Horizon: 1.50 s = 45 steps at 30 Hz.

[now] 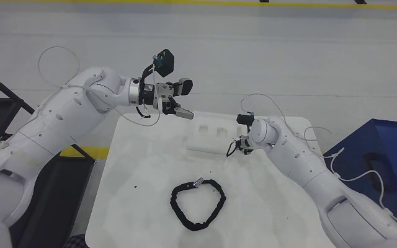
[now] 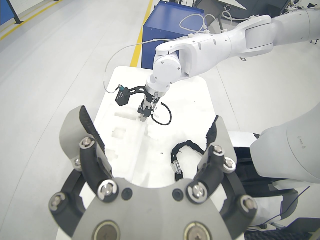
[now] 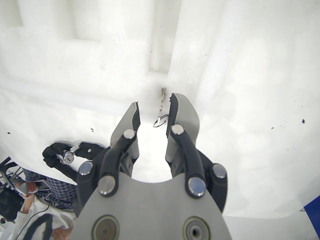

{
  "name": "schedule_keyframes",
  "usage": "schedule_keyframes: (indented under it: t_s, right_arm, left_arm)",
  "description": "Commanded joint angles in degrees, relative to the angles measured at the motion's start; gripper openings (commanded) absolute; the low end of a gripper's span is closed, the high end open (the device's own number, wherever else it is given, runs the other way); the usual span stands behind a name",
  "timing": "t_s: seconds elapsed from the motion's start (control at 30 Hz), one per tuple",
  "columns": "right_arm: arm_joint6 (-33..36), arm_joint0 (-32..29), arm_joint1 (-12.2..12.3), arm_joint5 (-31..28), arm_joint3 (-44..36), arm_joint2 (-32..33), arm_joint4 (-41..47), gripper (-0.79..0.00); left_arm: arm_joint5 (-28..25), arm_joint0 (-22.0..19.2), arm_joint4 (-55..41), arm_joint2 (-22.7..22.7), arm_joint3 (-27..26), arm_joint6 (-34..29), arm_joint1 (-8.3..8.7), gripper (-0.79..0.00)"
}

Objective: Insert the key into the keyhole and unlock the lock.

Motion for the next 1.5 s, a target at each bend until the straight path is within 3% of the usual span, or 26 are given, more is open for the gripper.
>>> schedule_keyframes:
  t_s: [0.0,0.37,0.47,0.8,1.17,1.47]
  right_arm:
    - [-0.1,0.0,-0.2,0.1,0.6,0.0,-0.2,-0.585]
    - [-0.7,0.3,-1.4,0.8,2.9,0.0,-1.2,-0.690]
    - [-0.8,0.4,-1.8,0.7,3.6,-0.1,-1.4,-0.785]
    - [0.8,1.4,-1.9,2.0,1.4,0.6,-4.1,-0.785]
    - [4.2,-1.9,1.7,4.1,-12.4,7.1,-7.8,-0.785]
    - [8.0,-11.4,6.6,2.2,-32.4,18.8,-8.7,-0.785]
  left_arm:
    - [0.0,0.0,0.0,0.0,0.0,0.0,0.00,0.000]
    - [0.0,0.0,0.0,0.0,0.0,0.0,0.00,0.000]
    - [0.0,0.0,0.0,0.0,0.0,0.0,0.00,0.000]
    - [0.0,0.0,0.0,0.0,0.0,0.0,0.00,0.000]
    - [0.0,0.0,0.0,0.0,0.0,0.0,0.00,0.000]
    - [0.0,0.0,0.0,0.0,0.0,0.0,0.00,0.000]
